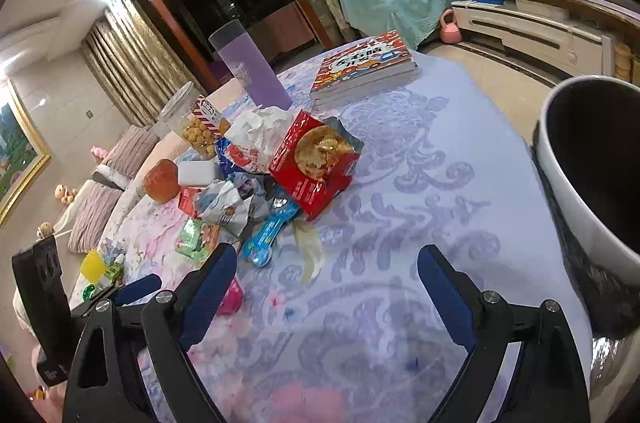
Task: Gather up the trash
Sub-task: 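Grasp the pink lollipop with the left tool while the right tool grasps the red chip bag, then carry the lollipop and chip bag over the bin and open both tools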
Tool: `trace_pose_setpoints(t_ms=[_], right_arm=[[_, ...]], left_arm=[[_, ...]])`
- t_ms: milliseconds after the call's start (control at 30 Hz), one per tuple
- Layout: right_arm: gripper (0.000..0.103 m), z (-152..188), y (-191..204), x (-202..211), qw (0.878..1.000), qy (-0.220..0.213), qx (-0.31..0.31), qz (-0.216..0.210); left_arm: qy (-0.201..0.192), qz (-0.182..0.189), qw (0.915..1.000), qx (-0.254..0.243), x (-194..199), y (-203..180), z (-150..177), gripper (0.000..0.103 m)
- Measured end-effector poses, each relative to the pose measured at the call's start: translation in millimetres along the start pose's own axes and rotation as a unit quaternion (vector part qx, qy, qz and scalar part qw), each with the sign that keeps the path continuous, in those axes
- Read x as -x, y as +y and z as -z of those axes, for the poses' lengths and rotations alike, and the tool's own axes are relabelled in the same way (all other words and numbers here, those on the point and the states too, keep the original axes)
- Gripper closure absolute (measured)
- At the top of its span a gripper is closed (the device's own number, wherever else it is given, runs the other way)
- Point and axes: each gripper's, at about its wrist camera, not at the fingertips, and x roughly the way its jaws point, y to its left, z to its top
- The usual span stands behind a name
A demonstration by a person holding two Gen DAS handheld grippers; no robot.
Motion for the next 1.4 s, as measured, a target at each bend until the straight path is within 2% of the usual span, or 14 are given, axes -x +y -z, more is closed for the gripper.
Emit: trace_pose_setpoints(t_ms=[67,167,233,267,300,333,400,500,533,567,600,700,1033,1400], right_arm=[[0.01,-7.7,-1.4,-8.8,1.0,0.003,0.008,0.0],[0.01,-19.9,-3.9,-22.4,1.0,0.004,0.012,-0.01],[0.01,-26.7,-5.5,-32.3,1.0,0.008,0.009,-0.017],[0.011,-30.9,-6.7,-40.1,1.0,0.013,0.005,-0.02],[0.011,-34.4,-7.7,-46.9,1.0,0.016,0.002,-0.025],[0.012,-36.9,-9.5,-51.4,0.999,0.019,0.0,-0.028],[0.016,-41.0,-9.7,-61.5,0.999,0.024,-0.005,-0.035],[0.045,-44.5,-9.1,-72.7,0.999,0.031,-0.008,-0.04],[0.066,-44.4,-9.5,-74.5,0.999,0.033,-0.009,-0.036],[0.08,-43.2,-10.4,-74.3,0.999,0.032,-0.009,-0.031],[0.08,-41.4,-11.9,-72.2,0.999,0.03,-0.011,-0.032],[0.08,-36.7,-17.9,-59.3,0.999,0.015,-0.022,-0.045],[0.08,-7.9,-25.6,9.9,0.999,-0.014,-0.021,-0.022],[0.08,25.2,-51.6,77.0,0.998,-0.041,-0.048,0.017]], left_arm=[[0.012,-0.003,0.9998,-0.017,-7.4,1.4,1.0,0.019],[0.024,0.018,0.9996,-0.001,-14.6,11.1,2.2,0.019],[0.023,0.019,0.9996,0.005,-15.9,13.3,2.0,0.03],[0.025,0.022,0.9994,0.006,-17.1,13.3,2.1,0.046],[0.027,0.021,0.9994,0.005,-18.4,12.9,2.4,0.053],[0.027,0.016,0.9995,0.004,-18.7,12.4,2.4,0.055],[0.023,0.014,0.9996,0.001,-16.4,9.9,1.7,0.067],[0.02,0.013,0.9996,0.011,-13.7,7.1,4.1,0.068],[0.018,0.012,0.9997,0.013,-12.8,5.6,5.2,0.068],[0.015,0.014,0.9996,0.017,-11.4,4.1,5.7,0.071],[0.012,0.018,0.9995,0.022,-9.8,3.3,6.4,0.079],[0.005,0.033,0.9985,0.043,-5.3,-2.1,6.7,0.087],[-0.031,0.074,0.9941,0.073,8.6,-34.1,-3.1,0.089],[-0.04,0.098,0.993,0.052,8.0,-88.4,-23.9,0.089]])
